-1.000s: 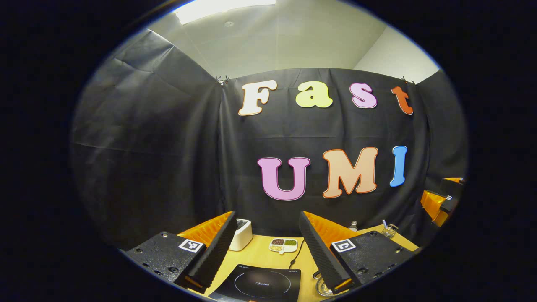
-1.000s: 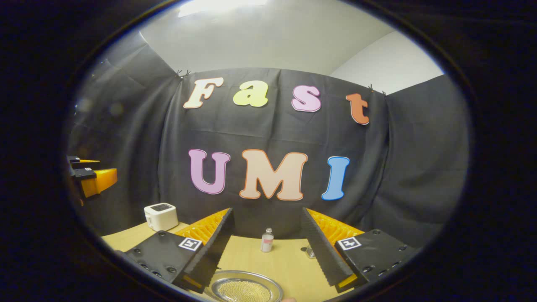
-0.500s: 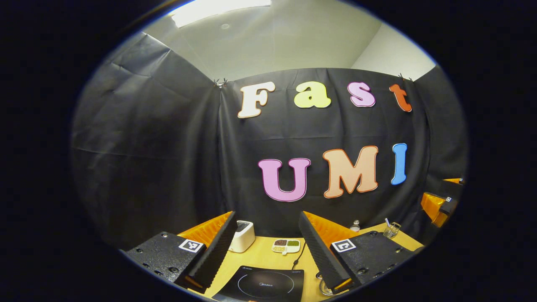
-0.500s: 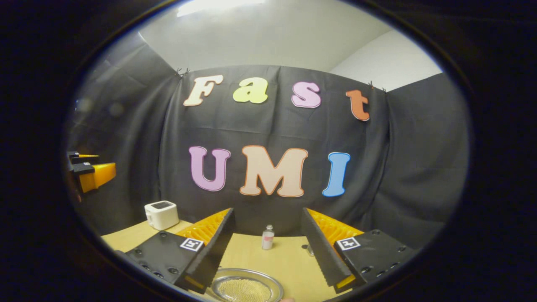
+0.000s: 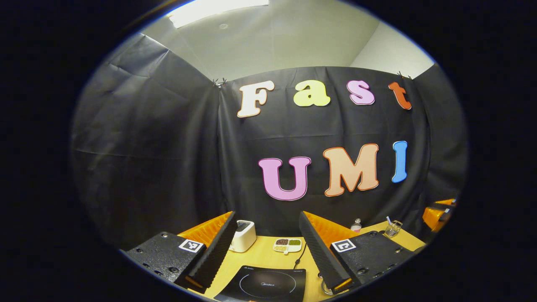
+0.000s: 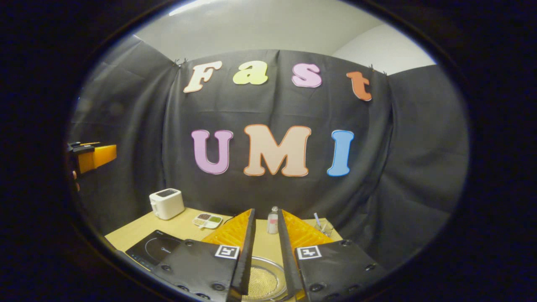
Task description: First push the handle of the pot to place it horizontally, then grasp the pot with both hands and set it on the induction cooktop.
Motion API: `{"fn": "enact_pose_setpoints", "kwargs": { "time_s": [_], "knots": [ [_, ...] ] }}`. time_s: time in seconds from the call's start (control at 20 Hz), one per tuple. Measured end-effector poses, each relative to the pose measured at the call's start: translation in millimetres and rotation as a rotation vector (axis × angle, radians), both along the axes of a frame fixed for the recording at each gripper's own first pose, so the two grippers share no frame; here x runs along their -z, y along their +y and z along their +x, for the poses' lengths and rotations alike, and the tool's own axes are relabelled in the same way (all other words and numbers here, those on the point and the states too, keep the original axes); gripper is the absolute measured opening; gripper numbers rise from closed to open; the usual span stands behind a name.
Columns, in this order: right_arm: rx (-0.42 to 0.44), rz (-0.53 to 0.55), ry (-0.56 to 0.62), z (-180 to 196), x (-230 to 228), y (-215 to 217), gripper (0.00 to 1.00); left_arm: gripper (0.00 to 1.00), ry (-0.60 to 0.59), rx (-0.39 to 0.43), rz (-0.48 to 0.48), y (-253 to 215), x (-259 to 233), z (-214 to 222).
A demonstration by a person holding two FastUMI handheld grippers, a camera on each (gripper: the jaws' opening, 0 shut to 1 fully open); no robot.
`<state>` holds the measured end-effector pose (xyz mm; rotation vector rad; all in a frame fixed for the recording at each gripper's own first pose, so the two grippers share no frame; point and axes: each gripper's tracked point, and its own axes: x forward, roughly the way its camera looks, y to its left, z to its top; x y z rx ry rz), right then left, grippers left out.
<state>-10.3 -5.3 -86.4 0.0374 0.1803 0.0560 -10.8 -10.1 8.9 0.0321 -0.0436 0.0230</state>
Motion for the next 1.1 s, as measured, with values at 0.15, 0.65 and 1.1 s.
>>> {"fn": "enact_pose_setpoints", "kwargs": {
  "time_s": [0.15, 0.65, 1.1],
  "knots": [
    [0.038, -0.038, 0.053, -27.4, 17.9, -8.4, 0.36, 0.93, -0.003, 0.000, 0.002, 0.6, -0.5, 0.9],
    [0.002, -0.036, 0.319, -52.2, 154.5, -10.7, 0.09, 0.93, 0.004, -0.025, -0.002, 11.3, 2.4, 3.3],
    [-0.034, -0.059, 0.649, -128.0, 280.1, -19.4, 0.10, 0.93, 0.020, -0.036, 0.013, 16.4, 9.2, 3.0]
  ]
}}
